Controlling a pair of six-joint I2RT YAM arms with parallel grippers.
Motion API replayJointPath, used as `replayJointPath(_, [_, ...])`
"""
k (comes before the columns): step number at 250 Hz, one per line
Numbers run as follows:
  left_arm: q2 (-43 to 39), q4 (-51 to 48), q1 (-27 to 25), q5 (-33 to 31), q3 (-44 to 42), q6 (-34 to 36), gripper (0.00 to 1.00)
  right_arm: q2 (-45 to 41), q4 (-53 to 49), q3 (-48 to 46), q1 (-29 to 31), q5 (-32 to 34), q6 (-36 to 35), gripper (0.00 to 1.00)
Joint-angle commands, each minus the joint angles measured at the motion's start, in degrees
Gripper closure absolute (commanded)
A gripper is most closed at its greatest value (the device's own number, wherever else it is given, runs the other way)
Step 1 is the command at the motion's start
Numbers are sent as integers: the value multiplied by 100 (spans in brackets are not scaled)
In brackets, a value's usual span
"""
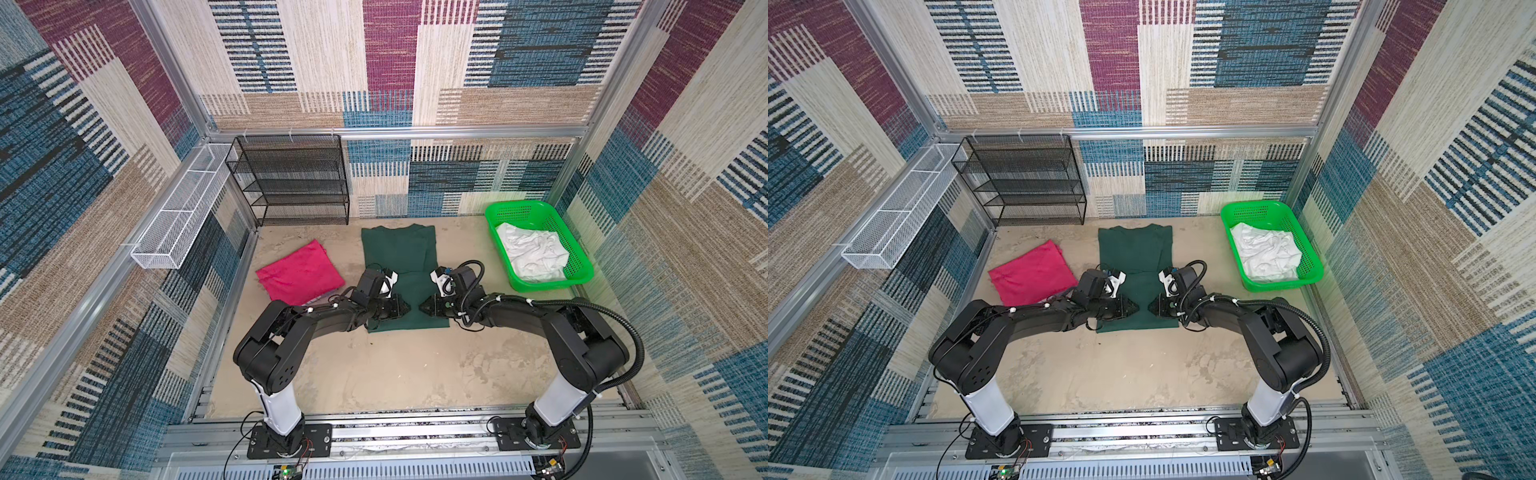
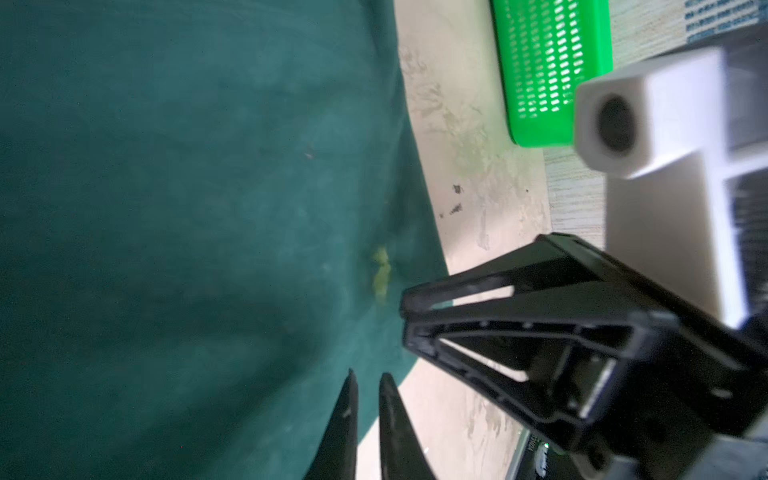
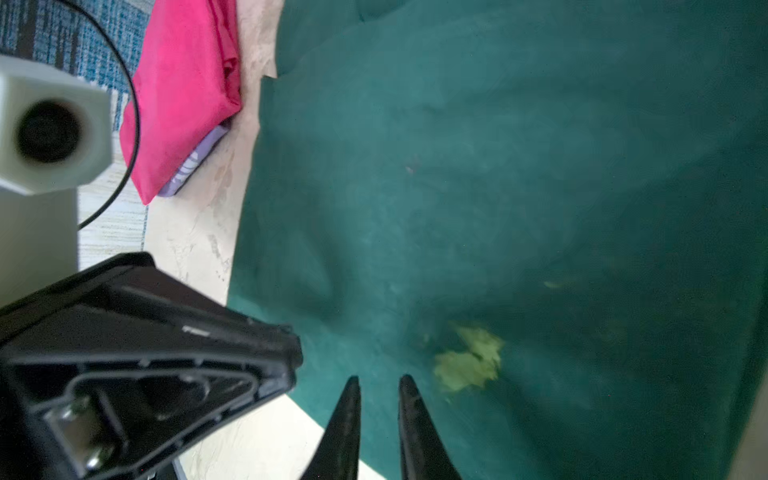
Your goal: Fold and stack the t-shirts
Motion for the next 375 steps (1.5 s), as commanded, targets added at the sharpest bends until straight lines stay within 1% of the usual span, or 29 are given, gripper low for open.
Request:
replayJointPath(1, [196,516,-72,15,-35,-354,86,-62,277,-241,20,64,245,80])
replayJointPath(25, [370,514,-120,129,7,-347,87,-70,134,-367,20,204,254,80])
replayJointPath(47, [382,488,-129,84,-125,-314,87,-31,-4,-471,11,384,305,80])
replayJointPath(74, [37,396,-121,-173,-513,-189,87,-9,-81,-623,-37,501,341,80])
replayJointPath(105, [-357,290,-61,-310,-947,-40,86,-18,-74,-772,-82,522,376,80])
replayJointPath(148, [-688,550,292,-330,-1648,-16,86,-17,-203,-846,-97,574,362,80])
replayJointPath(188, [-1008,562,662,-281,-2073,91,86,-96,-224,-1003,-129,630,328,80])
replayJointPath(208, [-1242,459,771,-208,-2163,180,86,-123,-224,-1038,-140,627,329,80])
replayJointPath(248, [-1911,-107,817,-199,-2061,416,86,-238,-304,-995,-143,650,336,80])
replayJointPath(281, [-2389,-352,820,-472,-2018,467,85,-493,-488,-832,-143,782,239,79])
replayJointPath(301, [-2321,-521,820,-512,-1903,526,85,-636,-529,-687,-118,713,140,78])
replayJointPath(327, [-1948,-493,820,-222,-1772,501,86,-758,-529,-446,3,561,74,75])
replayJointPath(375, [-1479,-163,811,-73,-1988,367,88,-597,-355,-96,462,160,183,75])
